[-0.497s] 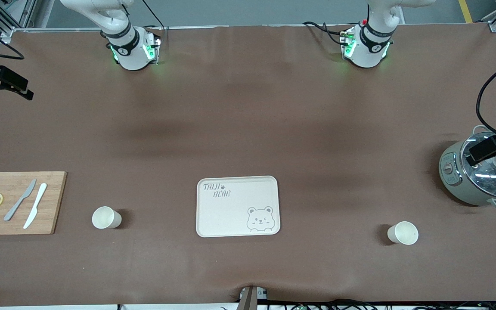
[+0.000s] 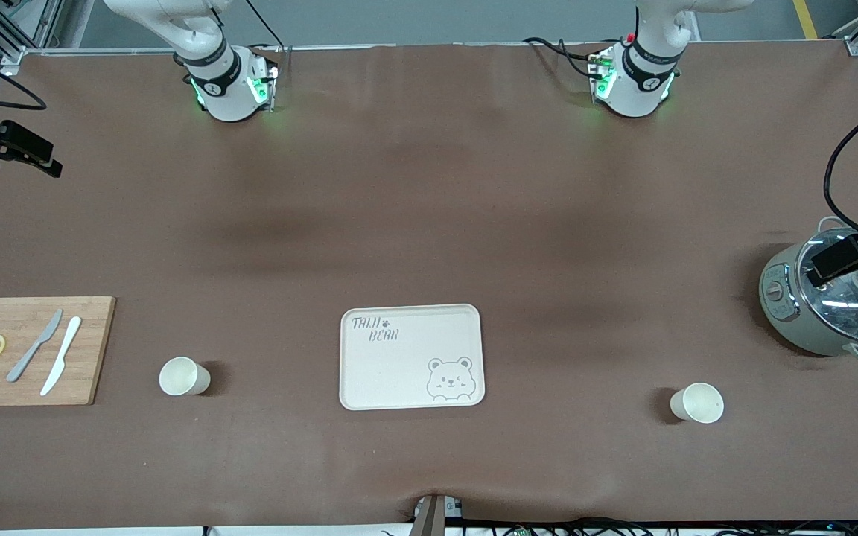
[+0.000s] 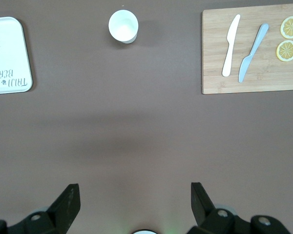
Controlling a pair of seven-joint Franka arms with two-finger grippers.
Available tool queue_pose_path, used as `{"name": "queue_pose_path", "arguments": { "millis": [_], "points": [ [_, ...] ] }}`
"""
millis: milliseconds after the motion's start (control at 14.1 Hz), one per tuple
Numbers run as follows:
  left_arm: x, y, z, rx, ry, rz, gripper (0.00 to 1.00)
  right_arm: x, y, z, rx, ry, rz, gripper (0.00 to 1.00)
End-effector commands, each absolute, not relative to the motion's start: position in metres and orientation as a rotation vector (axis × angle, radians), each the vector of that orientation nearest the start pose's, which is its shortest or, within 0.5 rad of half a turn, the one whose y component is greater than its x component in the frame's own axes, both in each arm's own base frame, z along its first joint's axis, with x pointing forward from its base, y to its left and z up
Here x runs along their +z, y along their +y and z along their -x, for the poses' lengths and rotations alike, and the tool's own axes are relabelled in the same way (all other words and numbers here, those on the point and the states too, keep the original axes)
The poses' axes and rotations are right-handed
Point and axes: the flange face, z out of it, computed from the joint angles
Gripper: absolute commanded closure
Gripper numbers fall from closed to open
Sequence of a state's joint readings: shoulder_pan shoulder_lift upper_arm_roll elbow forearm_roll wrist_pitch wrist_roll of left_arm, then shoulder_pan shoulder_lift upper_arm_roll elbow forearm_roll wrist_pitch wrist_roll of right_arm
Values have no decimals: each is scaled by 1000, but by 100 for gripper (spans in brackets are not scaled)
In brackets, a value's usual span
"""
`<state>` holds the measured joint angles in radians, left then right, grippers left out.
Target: Place white IKEA cup upright on tray with both arms
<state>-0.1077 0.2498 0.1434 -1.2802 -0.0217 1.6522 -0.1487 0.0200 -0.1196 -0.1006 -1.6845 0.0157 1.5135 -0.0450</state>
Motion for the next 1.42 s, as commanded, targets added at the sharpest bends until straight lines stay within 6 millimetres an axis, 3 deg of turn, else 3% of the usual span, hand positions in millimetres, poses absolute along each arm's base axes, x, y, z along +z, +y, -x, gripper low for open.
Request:
{"name": "queue_pose_path", "arguments": {
  "millis": [0, 142, 497, 639, 923, 1350],
  "points": [
    [633, 13, -629, -209, -253, 3100, 0, 631, -44, -512, 89, 69, 3111, 0],
    [626, 32, -632, -199, -321, 3091, 0, 631, -44, -512, 91, 72, 3111, 0],
    [562, 35, -666, -125, -361, 3032, 0, 630, -44, -512, 94, 69, 3111, 0],
    [516, 34, -685, -76, -331, 2988, 0, 629, -44, -512, 105, 69, 3110, 0],
    [450, 33, -715, -105, -302, 2980, 0, 630, -43, -512, 96, 65, 3111, 0],
    [369, 42, -747, -226, -301, 2985, 0, 635, -46, -512, 82, 69, 3112, 0]
  ]
}}
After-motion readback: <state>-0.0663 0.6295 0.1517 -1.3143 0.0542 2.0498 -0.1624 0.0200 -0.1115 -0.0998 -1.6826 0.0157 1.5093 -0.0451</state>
